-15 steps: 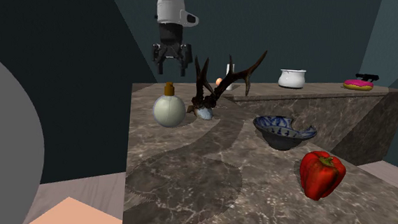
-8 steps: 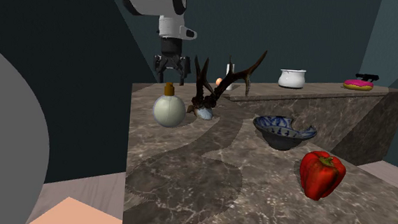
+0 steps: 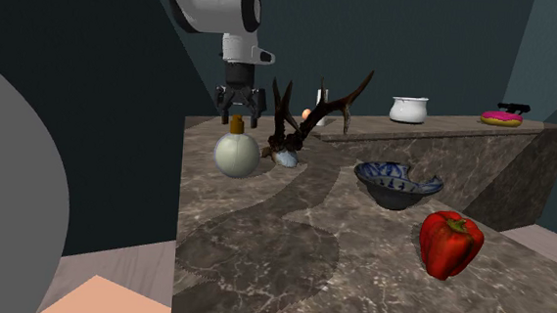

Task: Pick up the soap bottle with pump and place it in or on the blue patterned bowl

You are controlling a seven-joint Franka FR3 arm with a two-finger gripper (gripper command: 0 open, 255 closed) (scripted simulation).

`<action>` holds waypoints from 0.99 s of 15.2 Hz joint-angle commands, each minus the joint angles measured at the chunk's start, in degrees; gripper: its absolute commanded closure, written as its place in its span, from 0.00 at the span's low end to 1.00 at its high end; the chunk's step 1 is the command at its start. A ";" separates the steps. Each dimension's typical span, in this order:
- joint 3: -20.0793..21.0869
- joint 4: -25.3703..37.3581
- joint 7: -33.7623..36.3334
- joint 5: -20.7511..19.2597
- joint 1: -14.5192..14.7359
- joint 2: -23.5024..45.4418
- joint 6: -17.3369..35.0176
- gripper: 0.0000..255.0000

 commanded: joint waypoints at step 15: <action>0.05 0.80 -0.09 0.13 -0.03 -0.52 -1.30 1.00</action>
